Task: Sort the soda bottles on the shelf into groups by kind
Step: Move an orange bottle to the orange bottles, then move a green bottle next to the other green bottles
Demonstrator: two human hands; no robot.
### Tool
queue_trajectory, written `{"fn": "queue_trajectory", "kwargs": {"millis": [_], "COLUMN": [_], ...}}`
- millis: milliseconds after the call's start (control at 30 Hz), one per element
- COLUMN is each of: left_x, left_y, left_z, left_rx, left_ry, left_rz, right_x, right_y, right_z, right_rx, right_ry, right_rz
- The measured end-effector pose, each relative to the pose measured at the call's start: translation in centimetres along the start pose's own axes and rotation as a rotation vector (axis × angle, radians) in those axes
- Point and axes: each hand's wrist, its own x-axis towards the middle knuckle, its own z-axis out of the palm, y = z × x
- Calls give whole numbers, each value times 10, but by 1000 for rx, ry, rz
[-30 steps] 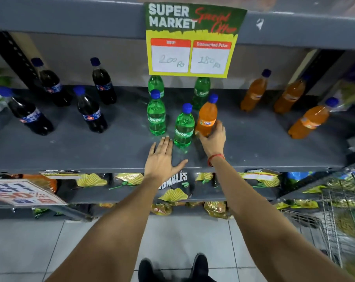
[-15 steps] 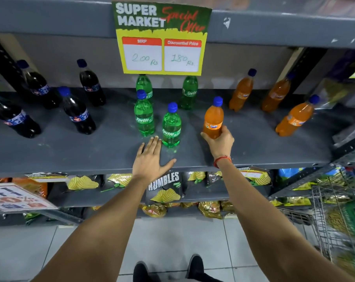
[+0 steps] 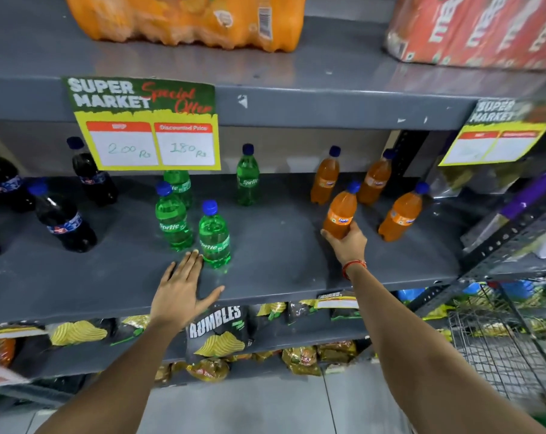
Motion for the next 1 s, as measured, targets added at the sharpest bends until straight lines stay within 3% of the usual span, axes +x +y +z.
{"fn": "queue_trajectory", "kwargs": {"millis": [533, 667, 767, 1000], "left_x": [3, 3, 2, 4], "left_y": [1, 3, 4, 2], "left_z": [0, -3, -5, -4], "left_rx": [21, 47, 56, -9], "left_ry": [3, 0, -12, -29], "left_rz": [-7, -9, -7, -14], "right_x": [0, -30, -72, -128], "right_y": [12, 7, -1, -62], "right_z": [-5, 5, 33, 121], "right_rx": [61, 188, 260, 191], "right_ry": [-39, 147, 260, -187], "right_rz": [-7, 75, -33, -247]}}
